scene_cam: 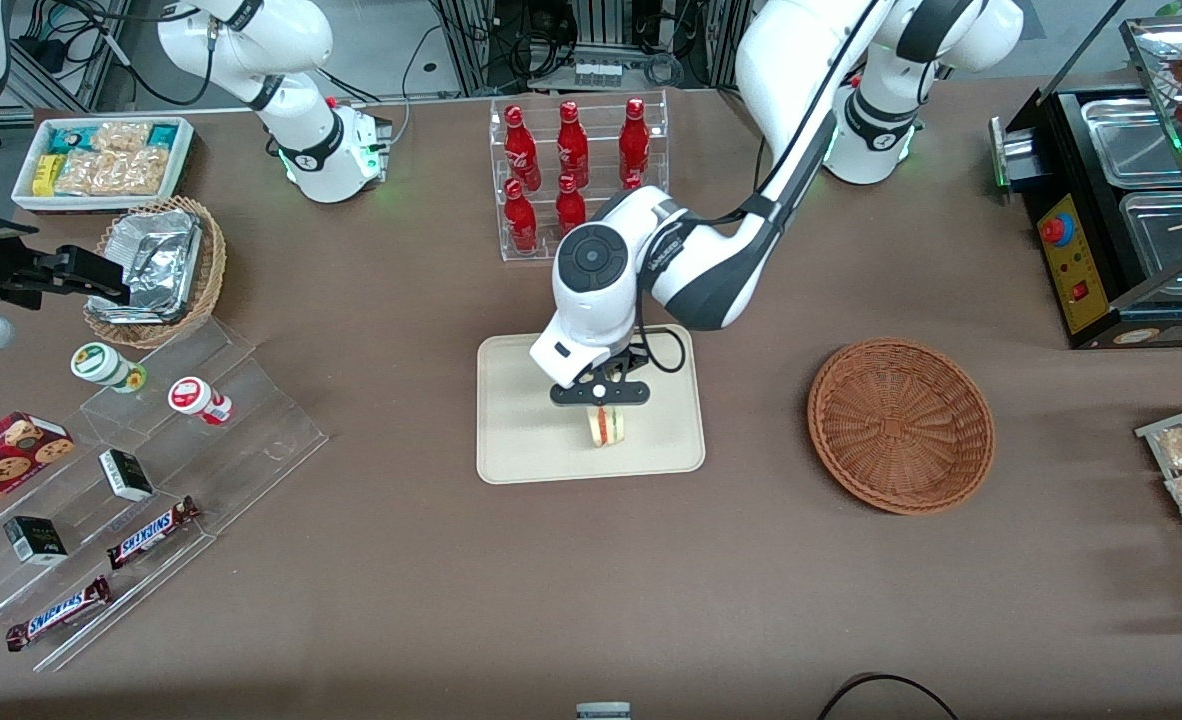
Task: Place sandwich from basket to tray
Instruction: 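Lift the sandwich and carry it over the cream tray, then lower the sandwich onto the tray and open the left gripper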
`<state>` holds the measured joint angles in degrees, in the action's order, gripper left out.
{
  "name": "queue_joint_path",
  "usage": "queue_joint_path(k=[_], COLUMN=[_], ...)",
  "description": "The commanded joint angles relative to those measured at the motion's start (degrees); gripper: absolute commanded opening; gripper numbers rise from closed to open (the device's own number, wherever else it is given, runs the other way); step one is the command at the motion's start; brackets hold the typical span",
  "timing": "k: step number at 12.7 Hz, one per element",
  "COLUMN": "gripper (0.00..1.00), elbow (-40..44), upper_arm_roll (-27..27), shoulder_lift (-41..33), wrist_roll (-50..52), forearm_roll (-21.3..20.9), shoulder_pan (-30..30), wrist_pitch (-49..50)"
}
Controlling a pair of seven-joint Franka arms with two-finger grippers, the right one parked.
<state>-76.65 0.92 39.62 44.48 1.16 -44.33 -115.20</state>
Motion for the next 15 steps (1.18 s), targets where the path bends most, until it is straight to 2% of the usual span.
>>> queue_joint_path(k=[1,10,12,13,14,15], gripper=[0.0,0.0,0.41,0.88,1.0,1.0], elbow=[2.4,1.9,1.8,1.8,1.8,1.9], upper_arm_roll=[-0.7,-0.9,-0.9,-0.9,-1.0,-1.2], shoulder_lift=[3.3,7.6,8.3,8.2,7.9,7.5], wrist_roll=[-0.3,-0.1,0.1,-0.1,0.0,0.0], forearm_roll=[-0.1,-0.6,-0.6,-0.7,-0.7,-0.6], shoulder_pan=[-2.2,-5.4,-5.4,-5.4,-5.3,-5.2], wrist_pitch=[-1.1,-3.0,-3.0,-3.0,-2.9,-2.8])
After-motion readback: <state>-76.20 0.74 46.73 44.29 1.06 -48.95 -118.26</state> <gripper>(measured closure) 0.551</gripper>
